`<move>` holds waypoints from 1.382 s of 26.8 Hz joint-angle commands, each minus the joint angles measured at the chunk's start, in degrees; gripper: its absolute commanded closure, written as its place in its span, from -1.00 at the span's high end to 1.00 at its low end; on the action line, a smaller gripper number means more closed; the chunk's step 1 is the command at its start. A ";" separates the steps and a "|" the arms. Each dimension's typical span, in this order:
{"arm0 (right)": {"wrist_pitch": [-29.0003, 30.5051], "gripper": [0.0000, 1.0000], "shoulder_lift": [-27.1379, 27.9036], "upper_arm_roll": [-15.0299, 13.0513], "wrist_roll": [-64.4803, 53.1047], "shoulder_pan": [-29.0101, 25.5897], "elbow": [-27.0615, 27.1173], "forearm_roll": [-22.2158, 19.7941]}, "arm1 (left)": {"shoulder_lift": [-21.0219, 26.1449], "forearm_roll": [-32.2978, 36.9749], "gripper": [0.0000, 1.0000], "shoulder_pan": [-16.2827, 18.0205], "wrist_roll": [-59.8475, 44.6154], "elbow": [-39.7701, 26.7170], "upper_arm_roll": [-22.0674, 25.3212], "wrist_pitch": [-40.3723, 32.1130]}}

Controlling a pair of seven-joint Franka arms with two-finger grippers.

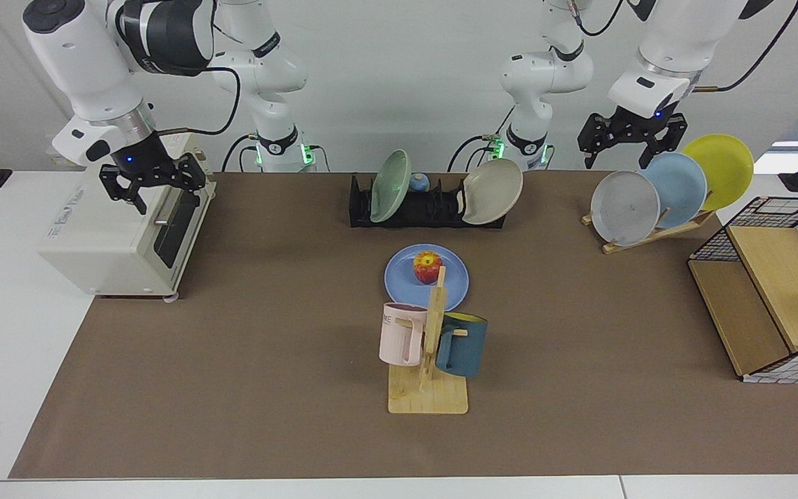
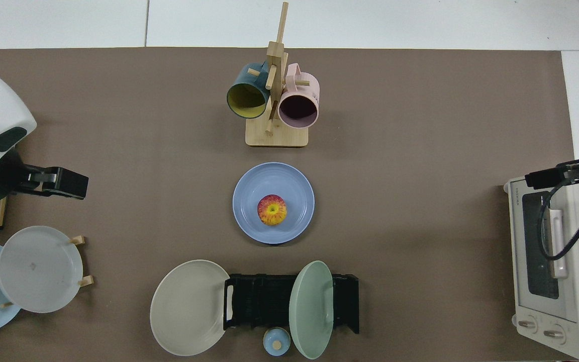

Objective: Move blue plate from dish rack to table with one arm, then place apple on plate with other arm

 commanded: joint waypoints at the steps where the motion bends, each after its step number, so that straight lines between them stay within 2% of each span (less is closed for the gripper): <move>1: -1.32 1.00 -1.46 1.25 1.05 -0.84 -1.03 0.40 | -1.02 0.63 1.00 0.40 -0.28 -0.58 -0.16 -0.72; 11: -2.73 1.00 -1.63 1.34 7.03 -0.31 -1.03 0.67 | -1.02 0.63 1.00 0.40 -0.28 -0.58 -0.16 -0.80; 37: -2.82 1.00 -2.16 2.04 10.46 -0.66 -1.03 -0.12 | -1.02 0.63 1.00 0.40 -0.28 -0.58 -0.16 -0.80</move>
